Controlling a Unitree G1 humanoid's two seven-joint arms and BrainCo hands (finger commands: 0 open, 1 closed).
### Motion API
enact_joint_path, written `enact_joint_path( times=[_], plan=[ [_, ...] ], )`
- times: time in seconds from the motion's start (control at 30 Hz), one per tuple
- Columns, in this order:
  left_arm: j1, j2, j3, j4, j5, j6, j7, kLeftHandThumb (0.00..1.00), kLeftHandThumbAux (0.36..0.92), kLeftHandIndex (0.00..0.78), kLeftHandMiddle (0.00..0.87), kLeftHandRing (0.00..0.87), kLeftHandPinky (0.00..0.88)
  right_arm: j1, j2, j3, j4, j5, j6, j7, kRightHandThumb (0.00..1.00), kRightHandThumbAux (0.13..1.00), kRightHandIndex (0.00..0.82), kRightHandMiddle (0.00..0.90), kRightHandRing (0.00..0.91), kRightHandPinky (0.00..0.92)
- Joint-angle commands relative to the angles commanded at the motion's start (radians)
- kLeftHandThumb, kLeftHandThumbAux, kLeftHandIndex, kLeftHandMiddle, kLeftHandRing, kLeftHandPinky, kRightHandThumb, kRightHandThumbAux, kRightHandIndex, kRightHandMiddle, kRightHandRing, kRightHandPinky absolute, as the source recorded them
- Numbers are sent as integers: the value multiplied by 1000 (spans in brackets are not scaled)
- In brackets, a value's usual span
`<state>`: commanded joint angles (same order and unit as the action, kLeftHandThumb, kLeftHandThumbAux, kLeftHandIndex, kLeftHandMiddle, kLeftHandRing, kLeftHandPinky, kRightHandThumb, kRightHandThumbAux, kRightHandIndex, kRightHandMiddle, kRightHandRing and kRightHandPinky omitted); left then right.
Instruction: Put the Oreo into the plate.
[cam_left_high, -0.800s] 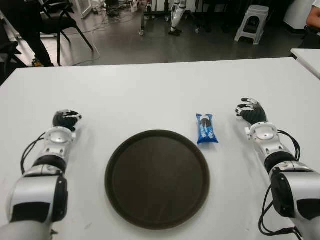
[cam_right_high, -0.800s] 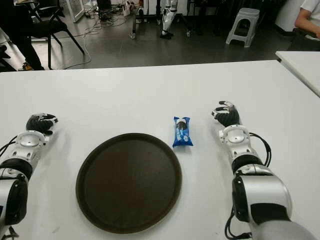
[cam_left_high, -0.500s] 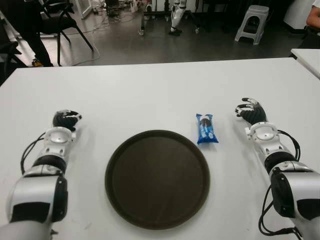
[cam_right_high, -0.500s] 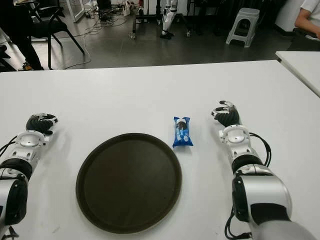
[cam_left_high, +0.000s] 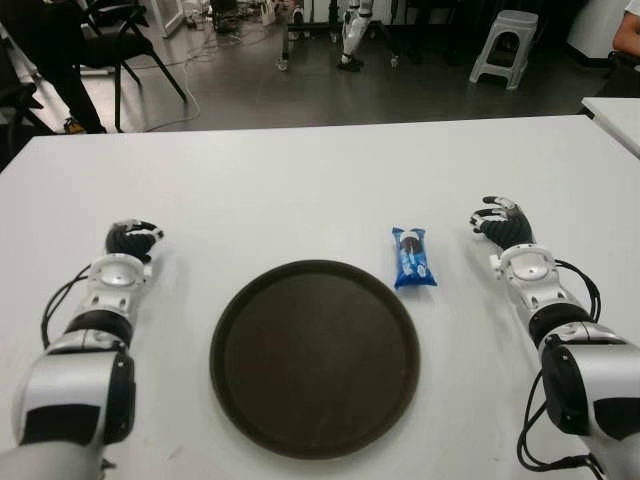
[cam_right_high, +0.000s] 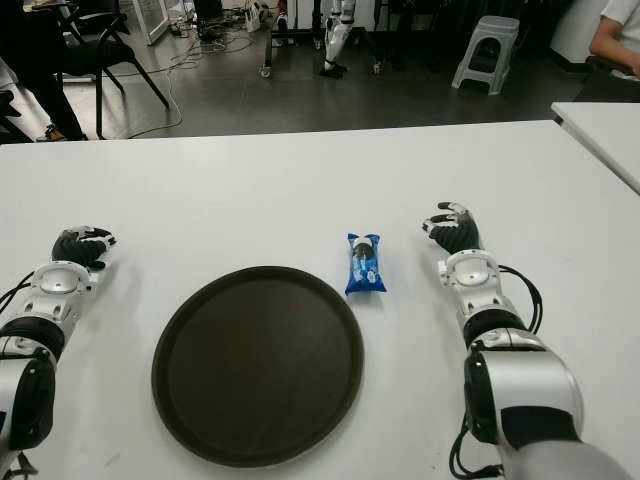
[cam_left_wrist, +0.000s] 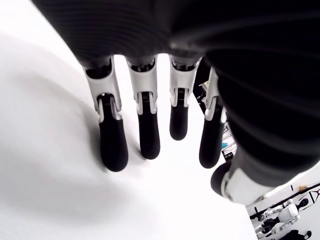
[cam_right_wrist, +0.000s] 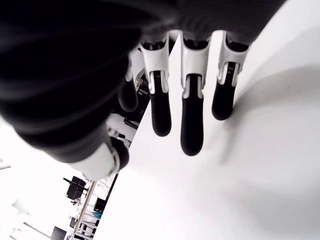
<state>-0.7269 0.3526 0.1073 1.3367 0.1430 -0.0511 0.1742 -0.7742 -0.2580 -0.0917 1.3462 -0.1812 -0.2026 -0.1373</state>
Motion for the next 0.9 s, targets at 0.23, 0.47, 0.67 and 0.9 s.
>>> enact_joint_path(
  times=[0.23, 0.47, 0.67, 0.9],
  plan=[
    [1, 0, 0, 0, 1, -3, 1, 678, 721, 399, 186, 202, 196, 0, -1, 3, 0, -3, 0, -2, 519, 729, 199, 298, 368, 458],
    [2, 0, 1, 0, 1, -5, 2, 681, 720, 400, 198, 215, 214, 1, -2, 10, 0, -11, -3, -10, 521, 738, 205, 291, 350, 451],
    [2, 0, -1, 0, 3, -5, 1, 680, 720, 400, 201, 218, 208, 0, -2, 14, 0, -13, -4, -14, 514, 730, 208, 284, 338, 424],
    [2, 0, -6, 0, 7, -4, 4, 677, 722, 399, 185, 200, 201, 0, -2, 9, -1, -5, -4, -9, 508, 735, 193, 274, 325, 413]
  ],
)
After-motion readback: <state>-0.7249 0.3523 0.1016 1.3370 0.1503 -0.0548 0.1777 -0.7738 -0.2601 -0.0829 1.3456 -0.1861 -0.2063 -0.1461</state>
